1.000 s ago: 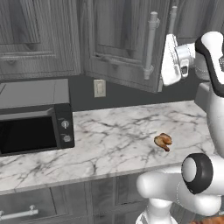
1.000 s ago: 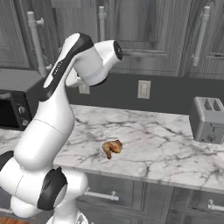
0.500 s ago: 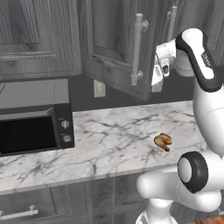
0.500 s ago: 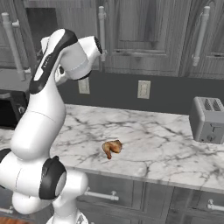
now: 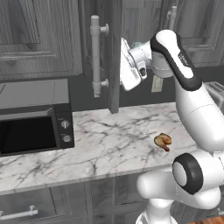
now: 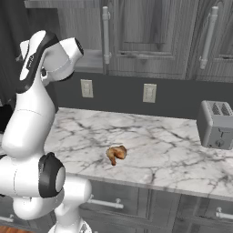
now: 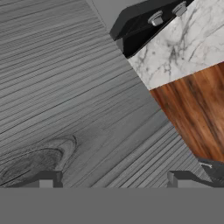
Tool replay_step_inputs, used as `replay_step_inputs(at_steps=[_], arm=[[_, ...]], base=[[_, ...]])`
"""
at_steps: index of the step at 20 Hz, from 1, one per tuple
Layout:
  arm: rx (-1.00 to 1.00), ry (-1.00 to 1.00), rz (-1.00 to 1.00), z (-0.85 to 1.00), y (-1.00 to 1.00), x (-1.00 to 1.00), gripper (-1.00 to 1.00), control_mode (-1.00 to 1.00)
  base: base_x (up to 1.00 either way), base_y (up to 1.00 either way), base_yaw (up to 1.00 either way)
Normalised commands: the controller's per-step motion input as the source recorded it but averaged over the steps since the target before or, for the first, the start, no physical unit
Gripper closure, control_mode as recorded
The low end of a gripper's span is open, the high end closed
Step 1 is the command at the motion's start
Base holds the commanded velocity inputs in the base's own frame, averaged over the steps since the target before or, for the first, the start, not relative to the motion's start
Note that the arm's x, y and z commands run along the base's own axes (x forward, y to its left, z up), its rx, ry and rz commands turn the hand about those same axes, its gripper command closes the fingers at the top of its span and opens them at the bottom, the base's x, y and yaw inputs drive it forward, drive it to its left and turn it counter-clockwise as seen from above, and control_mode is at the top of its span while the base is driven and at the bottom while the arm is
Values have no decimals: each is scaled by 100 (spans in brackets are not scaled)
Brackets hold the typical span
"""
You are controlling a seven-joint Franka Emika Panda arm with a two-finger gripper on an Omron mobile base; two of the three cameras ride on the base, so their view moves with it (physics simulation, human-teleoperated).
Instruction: Retrieve the tupperware from the cabinet, then place the raw meat into the tupperware to avoid contamination.
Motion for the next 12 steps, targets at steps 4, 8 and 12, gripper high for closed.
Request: replay_step_inputs(at_steps=[4, 8, 12], arm=[[0, 0, -5, -17, 56, 6, -100, -100], [0, 0, -8, -11, 45, 10, -100, -100], [-1, 0, -11, -5, 33, 9, -100, -100]], base=[[0, 0, 0], [0, 0, 0], [0, 0, 0]])
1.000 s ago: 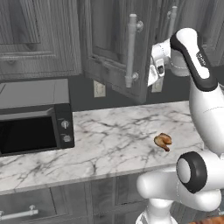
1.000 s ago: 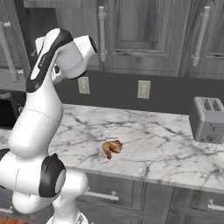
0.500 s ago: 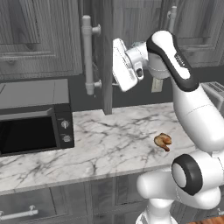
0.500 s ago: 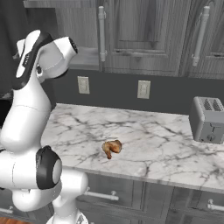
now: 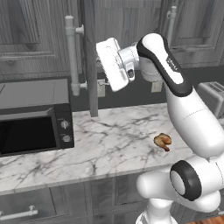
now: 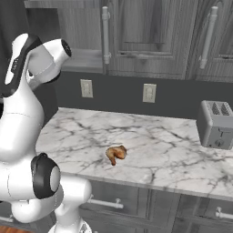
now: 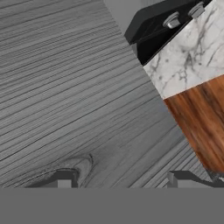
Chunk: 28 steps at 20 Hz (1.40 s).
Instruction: Retrieve the tupperware from the cabinet, then place the raw meat into the tupperware to avoid contamination.
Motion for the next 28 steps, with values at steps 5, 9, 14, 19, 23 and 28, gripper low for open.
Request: replay_step_inputs(at_steps=[5, 9, 14, 19, 23, 28], arm=[[0, 0, -3, -3, -1, 2, -100, -100], [-4, 0, 0, -20, -38, 1, -100, -100], [-7, -4, 0, -13, -59, 0, -100, -100], [-22, -8, 5, -18, -66, 3, -100, -100], [-42, -13, 7, -33, -42, -6, -100, -100], [-46, -13, 8, -36, -37, -13, -100, -100]], base=[[0, 0, 0], [0, 0, 0], [0, 0, 0], [0, 0, 0], [0, 0, 0], [0, 0, 0]])
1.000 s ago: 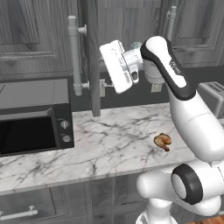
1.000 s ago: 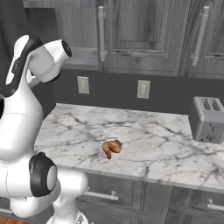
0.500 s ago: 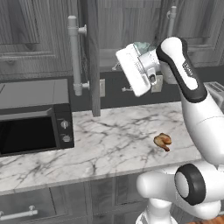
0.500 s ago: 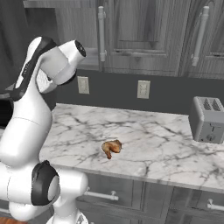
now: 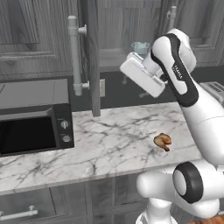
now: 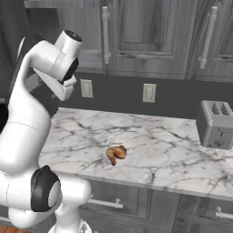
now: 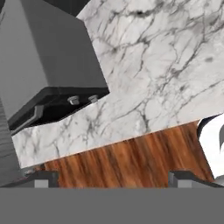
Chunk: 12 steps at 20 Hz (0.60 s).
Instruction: Retrieve the tupperware from the cabinet, then place the raw meat into the tupperware to avoid contamination.
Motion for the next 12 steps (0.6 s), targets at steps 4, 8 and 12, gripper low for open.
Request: replay_step_inputs(at_steps=[4, 8, 12], arm=[[-45, -13, 7, -36, -36, -19, -100, -100], [-41, -16, 6, -12, -35, -17, -100, -100], [-31, -23, 4, 12, -38, 0, -100, -100]], base=[[0, 0, 0], [0, 0, 0], [0, 0, 0]])
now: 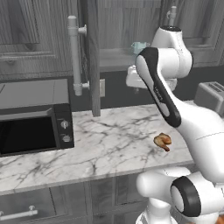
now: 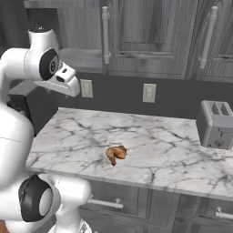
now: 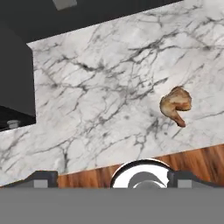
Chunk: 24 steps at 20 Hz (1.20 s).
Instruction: Retrieve the tupperware from the cabinet, then place the raw meat into the tupperware to avoid contamination.
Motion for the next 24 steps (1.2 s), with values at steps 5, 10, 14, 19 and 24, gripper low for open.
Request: replay_step_inputs(at_steps=[5, 10, 14, 19, 24], arm=[[-24, -24, 4, 41, -32, 0, -100, -100], [-15, -12, 0, 53, -34, 0, -100, -100], [-7, -7, -2, 60, -42, 0, -100, -100], [0, -8, 0, 61, -44, 0, -100, -100], [6, -8, -1, 34, -49, 4, -100, -100]], base=[[0, 0, 0], [0, 0, 0], [0, 0, 0], [0, 0, 0], [0, 0, 0]])
